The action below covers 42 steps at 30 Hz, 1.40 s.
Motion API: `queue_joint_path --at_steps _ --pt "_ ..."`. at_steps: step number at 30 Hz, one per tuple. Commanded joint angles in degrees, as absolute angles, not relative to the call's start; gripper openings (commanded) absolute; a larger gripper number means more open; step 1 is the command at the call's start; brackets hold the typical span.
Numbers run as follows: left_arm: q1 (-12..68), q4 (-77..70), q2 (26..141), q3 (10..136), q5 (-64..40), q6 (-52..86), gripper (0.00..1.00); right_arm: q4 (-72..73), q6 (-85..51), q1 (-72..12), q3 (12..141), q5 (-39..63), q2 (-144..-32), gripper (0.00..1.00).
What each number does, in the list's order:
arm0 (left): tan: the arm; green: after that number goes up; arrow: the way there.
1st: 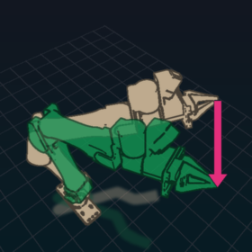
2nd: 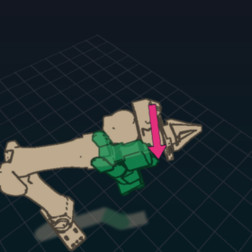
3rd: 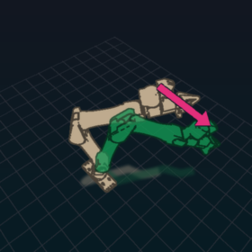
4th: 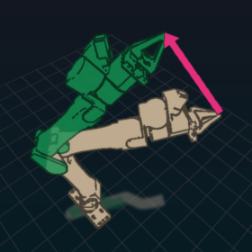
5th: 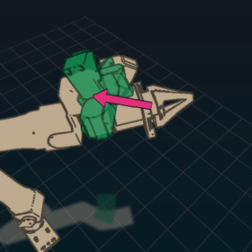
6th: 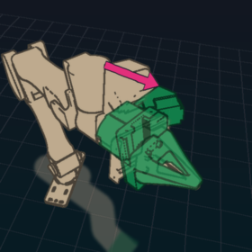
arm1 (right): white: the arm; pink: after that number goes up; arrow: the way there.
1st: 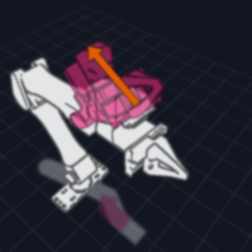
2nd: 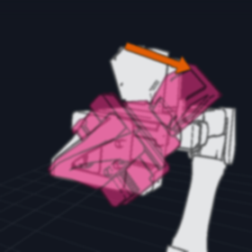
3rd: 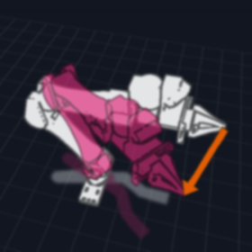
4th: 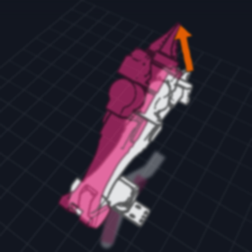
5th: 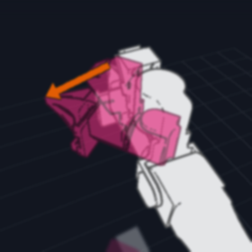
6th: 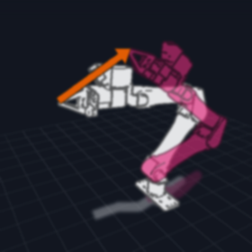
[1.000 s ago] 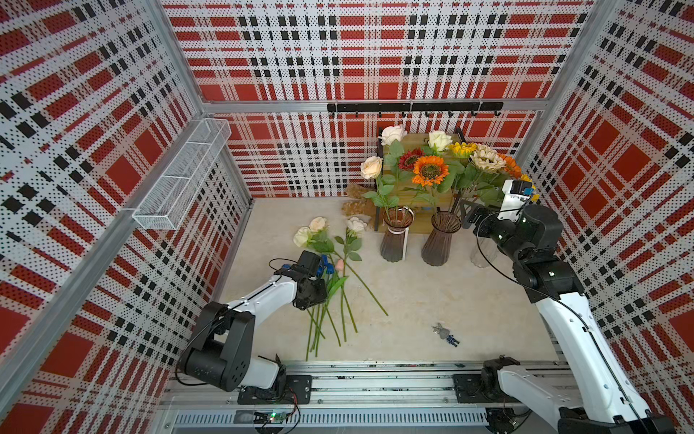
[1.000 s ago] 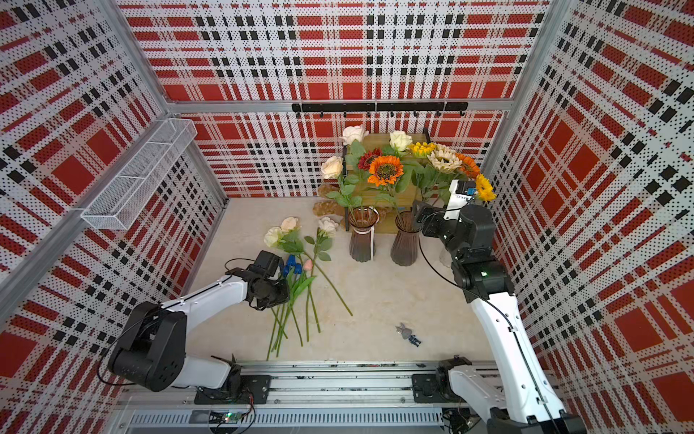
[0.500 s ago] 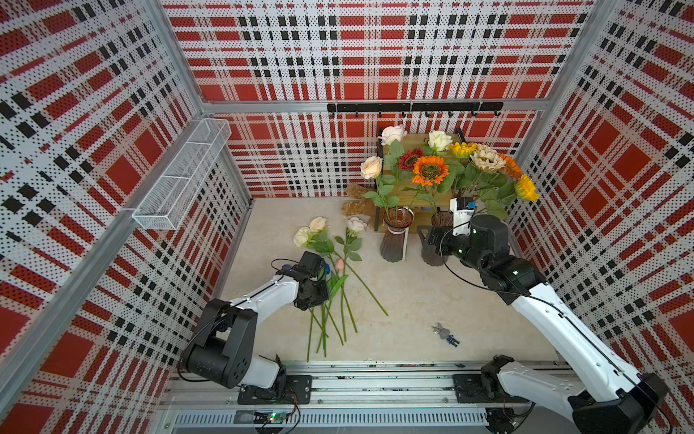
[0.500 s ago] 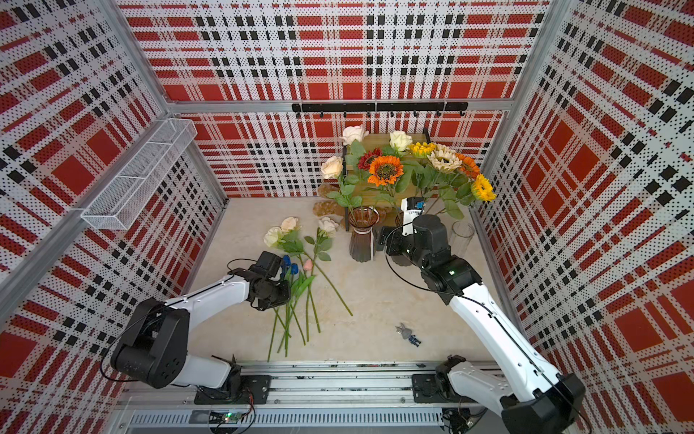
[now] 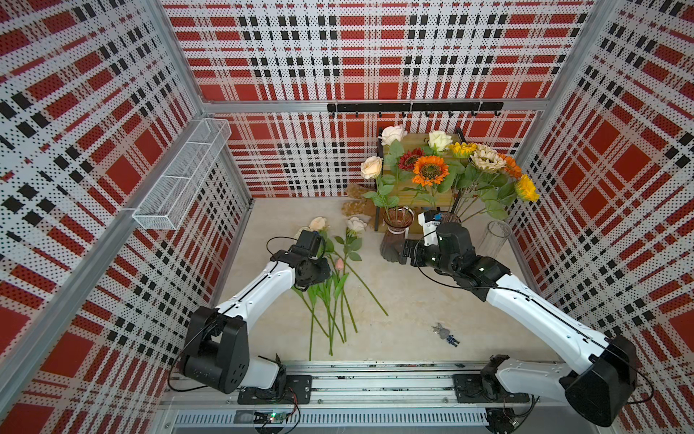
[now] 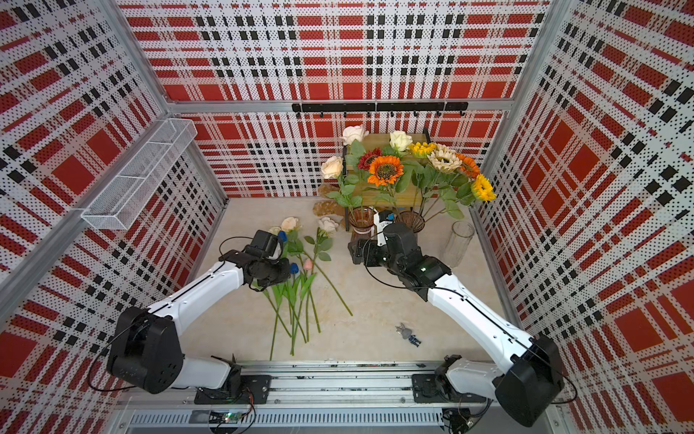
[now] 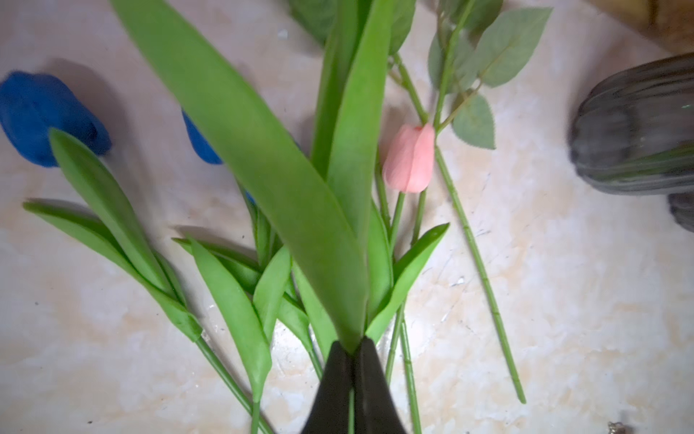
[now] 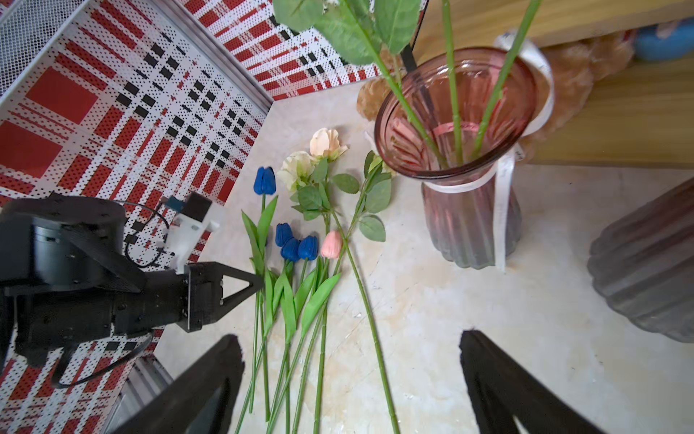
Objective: Arrange the flowers in different vases according to their variety
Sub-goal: Pick up the flower at the center of the board.
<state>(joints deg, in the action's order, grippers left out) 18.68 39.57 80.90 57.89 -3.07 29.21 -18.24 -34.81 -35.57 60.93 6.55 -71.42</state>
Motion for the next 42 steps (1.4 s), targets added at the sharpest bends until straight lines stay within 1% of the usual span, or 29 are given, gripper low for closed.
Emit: queue_joint_path --at_steps 1,5,11,18,22,25,28,32,36,39,41,42 --pt "18.5 42.6 78.2 61.5 -3.9 28.1 0.00 -15.1 -35.5 -37.9 62.2 11.0 -73.7 0.96" --pt "20.0 41.9 76.3 66.6 -5.2 28.2 0.00 -12.4 -36.1 -39.9 62.8 18.3 -78.7 0.96" --pt "22.7 38.7 76.1 71.0 -10.1 29.0 0.00 -5.2 -37.6 -43.9 63.8 24.9 -85.0 0.93" --pt "26.3 36.9 76.7 71.7 -11.3 30.0 0.00 -2.6 -37.8 -44.9 66.3 25.7 -88.9 0.86" --pt "27.7 35.8 76.6 71.6 -11.7 30.8 0.00 -2.3 -37.8 -44.9 67.2 25.8 -90.5 0.83" --pt "28.4 35.7 76.2 71.9 -11.6 31.6 0.00 -2.0 -37.7 -44.9 67.7 25.7 -91.6 0.79" --pt "29.1 35.5 75.9 71.8 -11.6 32.2 0.00 -1.5 -37.7 -44.9 68.0 26.1 -92.3 0.73" --pt "29.3 35.1 75.5 71.4 -11.4 32.5 0.00 -1.1 -37.8 -44.9 68.5 26.3 -92.7 0.61" --pt "29.4 35.0 75.4 71.6 -11.5 32.5 0.00 -1.1 -37.9 -44.9 68.7 26.3 -92.8 0.54" --pt "29.4 34.8 75.3 71.6 -11.9 32.6 0.00 -0.3 -38.6 -44.9 68.7 26.8 -92.9 0.40" --pt "29.1 34.7 75.5 71.5 -12.5 32.4 0.00 0.2 -39.4 -44.9 69.0 27.1 -93.0 0.25" --pt "29.0 34.6 75.5 71.5 -12.7 32.3 0.05 0.2 -39.7 -45.0 69.2 27.0 -92.9 0.20"
